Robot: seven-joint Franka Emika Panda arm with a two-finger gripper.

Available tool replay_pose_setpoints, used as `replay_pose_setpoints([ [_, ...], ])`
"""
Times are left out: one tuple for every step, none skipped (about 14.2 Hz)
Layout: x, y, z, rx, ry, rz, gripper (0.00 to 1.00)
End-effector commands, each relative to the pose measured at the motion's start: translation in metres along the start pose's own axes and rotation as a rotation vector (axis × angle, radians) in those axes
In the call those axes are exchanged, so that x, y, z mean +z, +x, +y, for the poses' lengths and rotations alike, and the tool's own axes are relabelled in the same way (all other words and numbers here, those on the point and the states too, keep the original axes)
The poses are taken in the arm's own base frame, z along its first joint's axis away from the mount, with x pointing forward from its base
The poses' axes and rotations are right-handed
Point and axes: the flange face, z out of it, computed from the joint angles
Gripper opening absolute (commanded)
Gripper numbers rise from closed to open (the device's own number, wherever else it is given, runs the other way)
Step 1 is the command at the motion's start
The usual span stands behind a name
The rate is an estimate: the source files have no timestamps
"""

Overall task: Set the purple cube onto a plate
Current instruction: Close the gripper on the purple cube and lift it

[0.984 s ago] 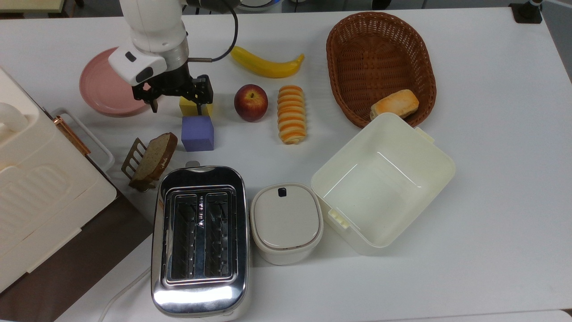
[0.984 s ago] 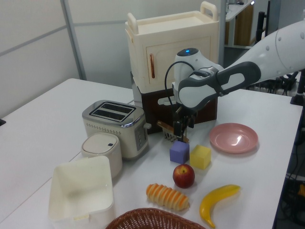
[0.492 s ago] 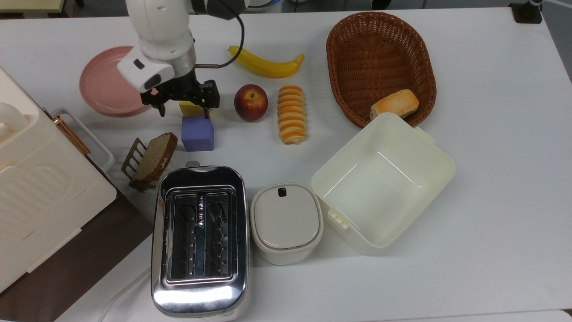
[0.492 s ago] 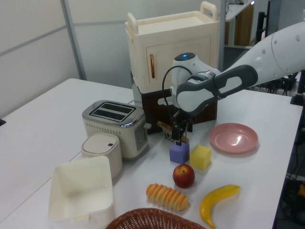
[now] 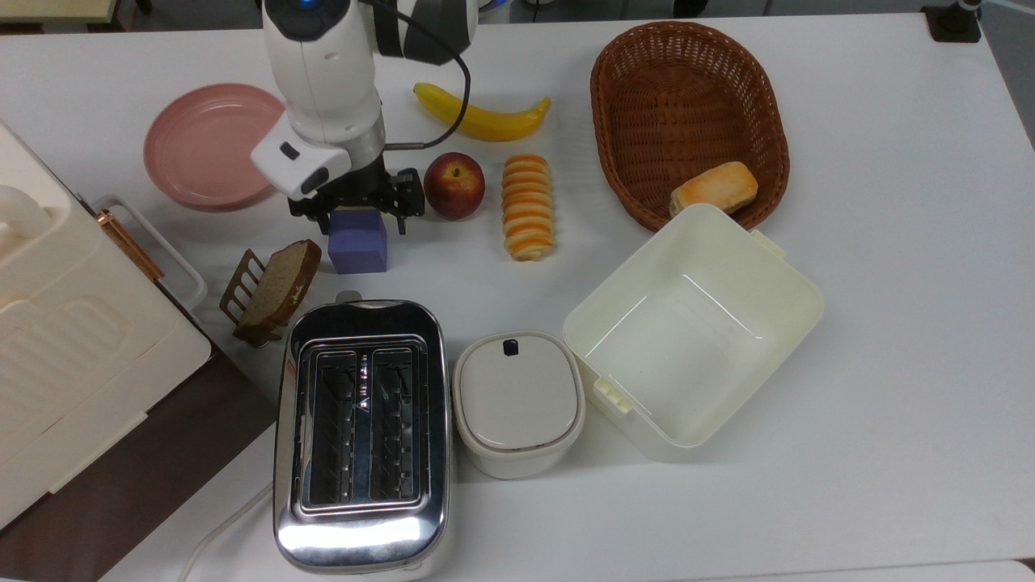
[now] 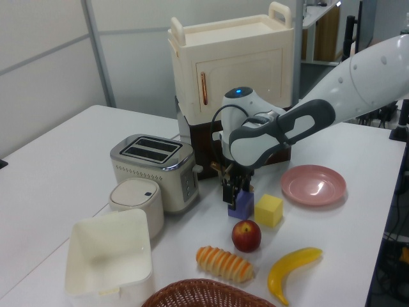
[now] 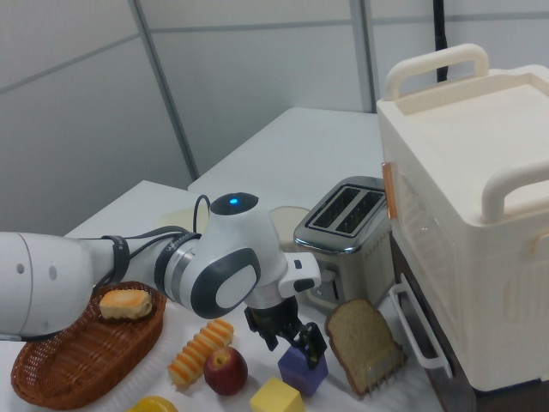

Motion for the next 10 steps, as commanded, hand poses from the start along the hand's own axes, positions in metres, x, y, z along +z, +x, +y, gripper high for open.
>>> replay_pose_setpoints([
  [0.0017, 0.002, -0.0062, -0.001, -0.013, 0.021, 1.0],
  [0.0027, 0.0018, -0.0053, -0.001, -0.015, 0.019, 1.0],
  [0.0026, 0.002, -0.0062, -0.002, -0.014, 0.02, 1.0],
  [0.0017, 0.002, -0.0062, -0.003, -0.016, 0.021, 1.0],
  [-0.0008, 0.0025, -0.006, -0.003, -0.017, 0.025, 1.0],
  [0.0009, 0.0026, -0.006, -0.004, -0.017, 0.024, 1.0],
  [0.0019, 0.0024, -0.0051, -0.004, -0.018, 0.022, 1.0],
  [0.0026, 0.0017, -0.0034, -0.002, -0.02, 0.02, 1.0],
  [0.0027, 0.0014, -0.0014, -0.002, -0.023, 0.02, 1.0],
  [0.0031, 0.0016, -0.0004, -0.002, -0.024, 0.02, 1.0],
])
